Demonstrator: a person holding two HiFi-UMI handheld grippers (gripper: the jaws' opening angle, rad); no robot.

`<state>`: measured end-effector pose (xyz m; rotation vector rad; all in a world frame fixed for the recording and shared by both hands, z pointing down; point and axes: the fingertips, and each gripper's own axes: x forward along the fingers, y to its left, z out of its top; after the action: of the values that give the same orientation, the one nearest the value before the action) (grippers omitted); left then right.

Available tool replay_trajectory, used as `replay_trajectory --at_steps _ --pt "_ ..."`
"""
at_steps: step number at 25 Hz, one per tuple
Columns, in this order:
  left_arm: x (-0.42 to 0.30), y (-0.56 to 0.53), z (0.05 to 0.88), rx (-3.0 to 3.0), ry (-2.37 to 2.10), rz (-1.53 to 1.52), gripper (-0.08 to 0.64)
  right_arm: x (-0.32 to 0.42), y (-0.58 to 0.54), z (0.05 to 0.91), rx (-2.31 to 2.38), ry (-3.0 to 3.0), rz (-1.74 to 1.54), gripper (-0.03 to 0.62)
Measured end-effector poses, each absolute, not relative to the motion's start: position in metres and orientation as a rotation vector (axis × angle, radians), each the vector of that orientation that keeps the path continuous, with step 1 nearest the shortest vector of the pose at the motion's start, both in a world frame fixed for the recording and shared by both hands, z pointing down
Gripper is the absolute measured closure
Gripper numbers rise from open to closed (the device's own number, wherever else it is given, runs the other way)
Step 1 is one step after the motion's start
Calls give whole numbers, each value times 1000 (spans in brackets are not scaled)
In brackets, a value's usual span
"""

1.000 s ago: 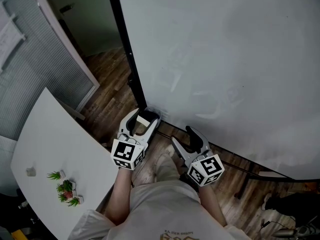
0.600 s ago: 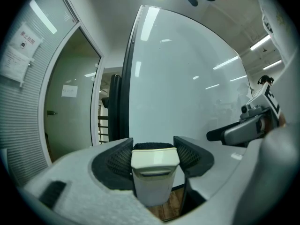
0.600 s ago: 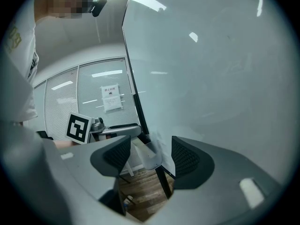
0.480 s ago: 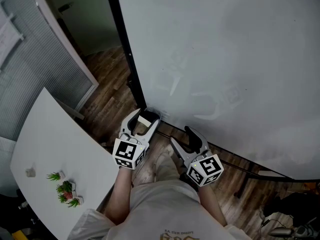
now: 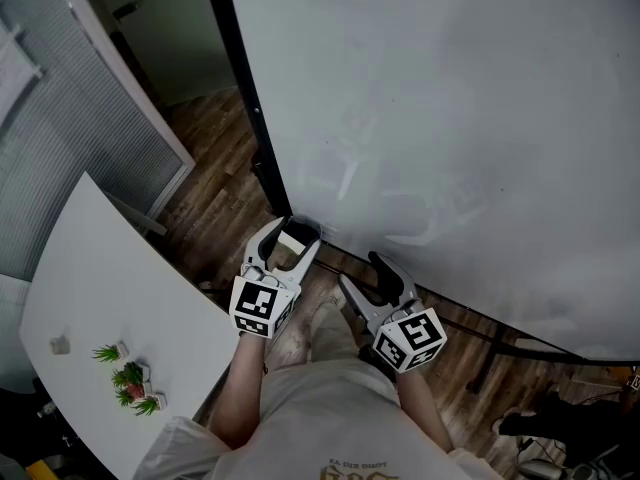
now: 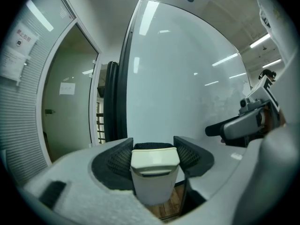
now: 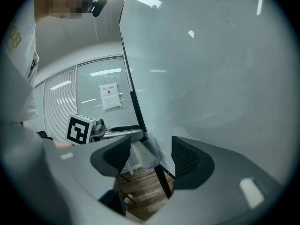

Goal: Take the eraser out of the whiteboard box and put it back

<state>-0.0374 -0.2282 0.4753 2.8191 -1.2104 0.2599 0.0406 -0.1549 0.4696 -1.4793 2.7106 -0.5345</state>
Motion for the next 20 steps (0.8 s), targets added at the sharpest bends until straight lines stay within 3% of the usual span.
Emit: replay_trajectory --at_steps 20 --pt "-34 -231 485 2809 -1219 289 288 39 -156 470 -1469 2716 -548 327"
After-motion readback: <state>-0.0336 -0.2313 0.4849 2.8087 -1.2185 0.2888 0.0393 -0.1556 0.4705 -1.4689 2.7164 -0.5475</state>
